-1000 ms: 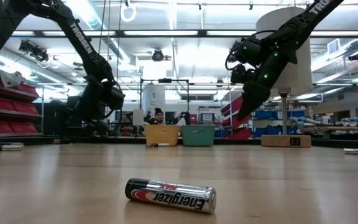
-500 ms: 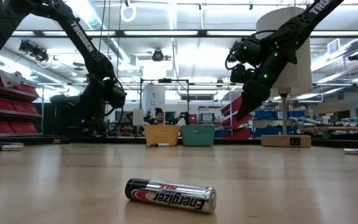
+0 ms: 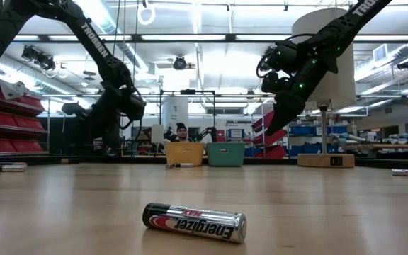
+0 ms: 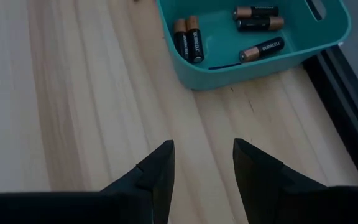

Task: Sort batteries
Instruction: Put the black battery into the green bin

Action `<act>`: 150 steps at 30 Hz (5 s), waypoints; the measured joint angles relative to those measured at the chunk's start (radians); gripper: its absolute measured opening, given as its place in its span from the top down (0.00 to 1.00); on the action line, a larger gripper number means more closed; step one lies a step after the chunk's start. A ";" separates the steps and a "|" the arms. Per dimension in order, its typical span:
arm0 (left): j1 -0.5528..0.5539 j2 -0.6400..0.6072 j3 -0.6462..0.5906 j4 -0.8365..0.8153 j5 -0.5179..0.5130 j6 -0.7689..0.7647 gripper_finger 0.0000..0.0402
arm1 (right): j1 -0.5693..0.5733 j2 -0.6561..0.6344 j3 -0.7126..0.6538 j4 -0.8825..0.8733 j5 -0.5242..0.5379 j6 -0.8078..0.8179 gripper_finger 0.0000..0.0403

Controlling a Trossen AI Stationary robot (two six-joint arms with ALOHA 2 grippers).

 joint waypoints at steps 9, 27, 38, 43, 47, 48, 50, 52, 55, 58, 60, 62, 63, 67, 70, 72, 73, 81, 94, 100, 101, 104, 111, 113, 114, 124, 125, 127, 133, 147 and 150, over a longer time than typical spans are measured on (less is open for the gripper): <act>-0.008 0.056 -0.001 -0.076 -0.019 -0.029 0.98 | 0.000 0.000 0.000 -0.016 0.000 0.002 0.63; -0.027 0.123 0.001 -0.082 0.203 0.039 0.97 | 0.000 0.000 0.000 -0.015 0.000 -0.001 0.63; -0.101 0.052 0.023 -0.129 0.235 0.139 0.97 | 0.000 0.000 0.000 -0.015 0.000 -0.002 0.63; -0.115 -0.008 0.036 -0.131 0.237 0.211 0.97 | 0.000 0.000 0.000 -0.015 0.000 0.000 0.63; -0.131 -0.053 0.036 -0.131 0.319 0.323 0.96 | 0.000 0.000 0.000 -0.018 0.000 0.000 0.63; -0.135 -0.057 0.036 -0.131 0.352 0.344 0.96 | 0.000 0.000 0.000 -0.020 0.000 0.001 0.63; -0.140 -0.060 0.036 -0.130 0.413 0.365 0.96 | 0.000 0.000 0.000 -0.023 0.000 0.001 0.63; -0.141 -0.060 0.034 -0.119 0.477 0.395 0.96 | 0.000 0.000 0.000 -0.023 0.000 0.001 0.63; -0.146 -0.061 0.012 -0.090 0.571 0.422 0.93 | 0.000 0.000 0.000 -0.029 0.000 0.001 0.63; -0.152 -0.061 -0.014 -0.102 0.645 0.449 0.85 | 0.000 0.000 -0.002 -0.044 0.000 -0.001 0.63; -0.162 -0.061 -0.039 -0.115 0.650 0.473 0.78 | 0.000 0.000 -0.009 -0.044 0.000 -0.002 0.63; -0.174 -0.061 -0.063 -0.121 0.642 0.493 0.69 | -0.001 0.000 -0.019 -0.042 0.000 -0.006 0.63; -0.179 -0.061 -0.075 -0.112 0.629 0.497 0.65 | -0.001 0.000 -0.024 -0.035 0.001 -0.007 0.63; -0.201 -0.061 -0.119 -0.069 0.630 0.528 0.46 | -0.001 0.000 -0.029 -0.022 0.001 -0.004 0.63; -0.223 -0.061 -0.151 -0.025 0.660 0.546 0.36 | -0.001 0.000 -0.029 -0.022 0.000 -0.003 0.63; -0.239 -0.067 -0.173 0.005 0.659 0.552 0.33 | -0.001 0.000 -0.029 -0.022 0.000 -0.002 0.63; -0.242 -0.069 -0.187 0.019 0.659 0.555 0.32 | -0.001 0.000 -0.029 -0.022 0.001 -0.002 0.63; -0.260 -0.071 -0.226 0.066 0.663 0.519 0.54 | -0.001 0.000 -0.029 -0.017 0.001 0.002 0.63; -0.388 -0.099 -0.106 0.022 0.597 0.463 0.87 | 0.009 0.010 -0.045 0.017 0.000 0.060 0.63; -0.436 -0.218 0.035 0.185 0.609 0.486 0.87 | 0.031 0.024 -0.060 0.030 0.000 0.074 0.63; -0.440 -0.228 0.061 0.212 0.609 0.486 0.87 | 0.034 0.024 -0.060 0.034 0.000 0.081 0.63; -0.443 -0.222 0.139 0.319 0.617 0.496 0.87 | 0.042 0.023 -0.057 0.046 0.000 0.090 0.63; -0.444 -0.102 0.242 0.512 0.728 0.540 0.87 | 0.052 0.023 -0.057 0.046 0.000 0.112 0.63; -0.446 -0.052 0.260 0.534 0.746 0.544 0.87 | 0.052 0.023 -0.056 0.046 0.000 0.112 0.63; -0.446 -0.028 0.266 0.548 0.760 0.544 0.87 | 0.052 0.023 -0.057 0.046 0.000 0.112 0.63; -0.445 0.098 0.286 0.763 0.878 0.538 0.87 | 0.052 0.023 -0.056 0.043 0.000 0.108 0.63; -0.445 0.105 0.287 0.774 0.888 0.538 0.87 | 0.052 0.023 -0.056 0.043 0.000 0.107 0.63; -0.445 0.120 0.288 0.793 0.893 0.537 0.87 | 0.052 0.023 -0.056 0.043 0.000 0.107 0.63; -0.446 0.146 0.288 0.827 0.912 0.529 0.87 | 0.052 0.023 -0.056 0.043 0.000 0.107 0.63; -0.446 0.166 0.284 0.897 0.900 0.509 0.70 | 0.052 0.022 -0.056 0.043 0.000 0.110 0.63; -0.446 0.166 0.284 0.891 0.897 0.509 0.70 | 0.052 0.022 -0.056 0.043 0.000 0.110 0.63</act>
